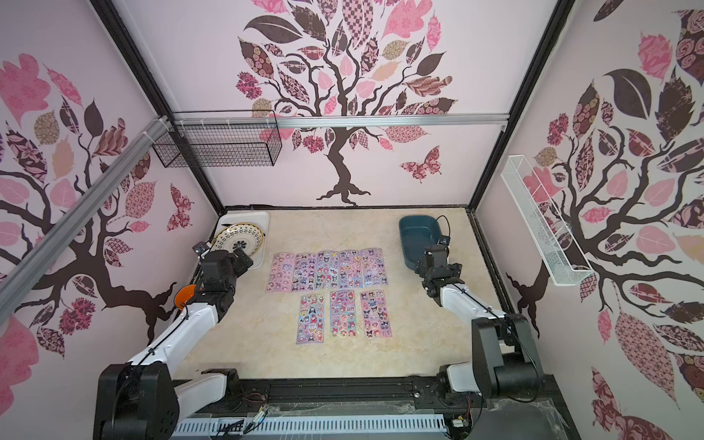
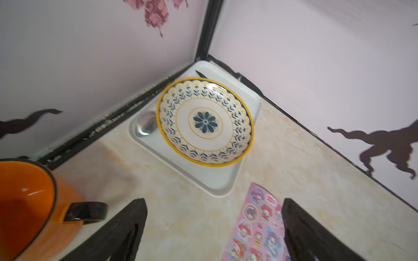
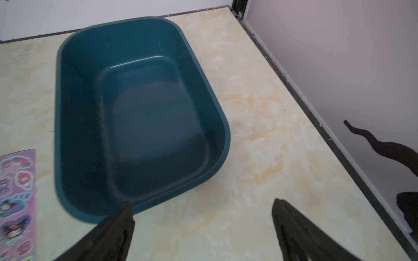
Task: Take the stickers out of the storage box
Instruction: Reset both arms
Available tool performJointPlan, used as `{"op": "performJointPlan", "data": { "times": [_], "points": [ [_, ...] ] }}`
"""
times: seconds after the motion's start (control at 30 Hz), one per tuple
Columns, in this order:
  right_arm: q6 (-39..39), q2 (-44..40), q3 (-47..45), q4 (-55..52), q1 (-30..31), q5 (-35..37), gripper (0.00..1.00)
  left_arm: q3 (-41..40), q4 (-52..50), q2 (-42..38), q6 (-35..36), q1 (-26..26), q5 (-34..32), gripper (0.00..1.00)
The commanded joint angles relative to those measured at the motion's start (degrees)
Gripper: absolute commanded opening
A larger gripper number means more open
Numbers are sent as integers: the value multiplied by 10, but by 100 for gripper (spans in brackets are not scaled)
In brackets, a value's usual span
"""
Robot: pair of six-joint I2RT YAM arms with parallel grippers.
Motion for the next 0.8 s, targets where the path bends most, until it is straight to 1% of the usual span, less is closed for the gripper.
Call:
{"op": "performJointPlan", "data": {
  "times": [0.0, 0.03, 0.07, 0.1, 0.13, 0.17, 0.2, 0.23, 0.3, 0.37, 0.4, 0.43, 0.5, 0.53, 0.6, 0.67, 0.7, 0.77],
  "points": [
    [-53, 21, -56, 208, -1, 27, 99, -63, 173, -1, 88, 1, -78, 98],
    [-58, 28, -74, 252, -3, 22, 99, -74, 197, 4, 104, 0, -72, 98],
    [-62, 27, -77, 253, -3, 20, 99, -84, 215, 11, 117, 0, -63, 98],
    [-58, 21, -71, 231, -3, 5, 99, -95, 247, 27, 122, 1, -50, 98],
    [-55, 18, -77, 252, -4, -2, 99, -108, 300, 49, 129, 0, -40, 98],
    [-63, 19, -89, 282, -4, -16, 99, -112, 329, 58, 138, 0, -35, 98],
    [-69, 13, -95, 287, -4, -34, 99, -103, 287, 43, 137, 0, -18, 98],
    [-72, 8, -104, 303, -4, -52, 99, -105, 271, 33, 148, 0, -16, 98],
    [-80, 3, -114, 312, -5, -73, 99, -134, 332, 31, 161, 0, -26, 98],
    [-81, 5, -115, 319, -5, -74, 99, -148, 339, 17, 180, 0, 1, 98],
    [-79, 5, -111, 310, -6, -73, 99, -155, 357, 25, 195, 0, 11, 98],
    [-81, 8, -111, 315, -7, -78, 99, -161, 367, 36, 203, 0, 16, 99],
    [-82, 22, -132, 372, -15, -93, 99, -173, 388, 69, 199, 1, 16, 98],
    [-68, 32, -142, 398, -28, -109, 99, -180, 434, 93, 205, 0, 16, 98],
    [-49, 69, -156, 451, -49, -129, 99, -178, 456, 109, 230, 2, 64, 98],
    [-54, 105, -159, 506, -52, -141, 99, -156, 456, 142, 237, 3, 82, 99],
    [-58, 100, -151, 488, -52, -151, 99, -142, 446, 165, 238, 4, 95, 99],
    [-56, 83, -135, 423, -52, -155, 99, -112, 428, 207, 239, 17, 144, 98]
  ]
}}
